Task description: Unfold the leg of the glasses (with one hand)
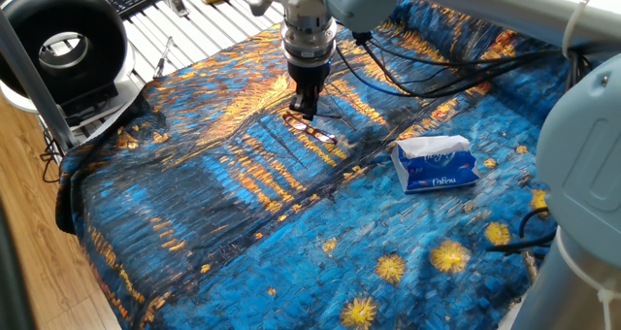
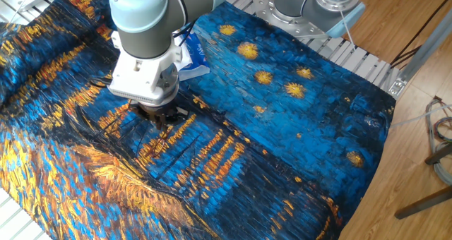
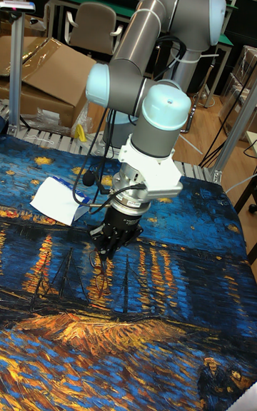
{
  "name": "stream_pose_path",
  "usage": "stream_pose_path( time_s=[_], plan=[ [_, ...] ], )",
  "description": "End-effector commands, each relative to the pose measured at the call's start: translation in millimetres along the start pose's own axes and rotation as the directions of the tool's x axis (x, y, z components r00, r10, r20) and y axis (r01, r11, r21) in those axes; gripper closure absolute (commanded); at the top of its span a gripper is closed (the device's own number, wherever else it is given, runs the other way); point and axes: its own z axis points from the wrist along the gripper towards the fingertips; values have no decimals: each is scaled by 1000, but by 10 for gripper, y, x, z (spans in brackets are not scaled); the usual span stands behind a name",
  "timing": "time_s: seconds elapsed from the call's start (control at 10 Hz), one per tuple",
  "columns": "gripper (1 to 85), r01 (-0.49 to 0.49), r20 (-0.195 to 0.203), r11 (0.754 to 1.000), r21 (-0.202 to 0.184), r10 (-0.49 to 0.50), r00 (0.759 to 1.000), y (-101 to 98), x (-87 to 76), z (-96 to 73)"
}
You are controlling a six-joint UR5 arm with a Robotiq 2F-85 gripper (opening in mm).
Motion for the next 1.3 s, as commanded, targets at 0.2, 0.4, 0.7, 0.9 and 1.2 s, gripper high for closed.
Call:
stream_pose_path(
  time_s=[0.2, 0.4, 0.7, 0.9, 1.2],
  plan=[
    [647, -4, -11, 1000, 13, 4, 1000, -11, 14, -59],
    [650, -11, -17, 1000, 26, 11, 1000, -22, 24, -91],
    [730, -47, -37, 998, 48, 48, 998, 14, 64, -184],
    [823, -77, -33, 996, 54, 79, 996, 81, 55, -160],
    [847, -97, -22, 993, 72, 99, 995, 215, 45, -90]
  ],
)
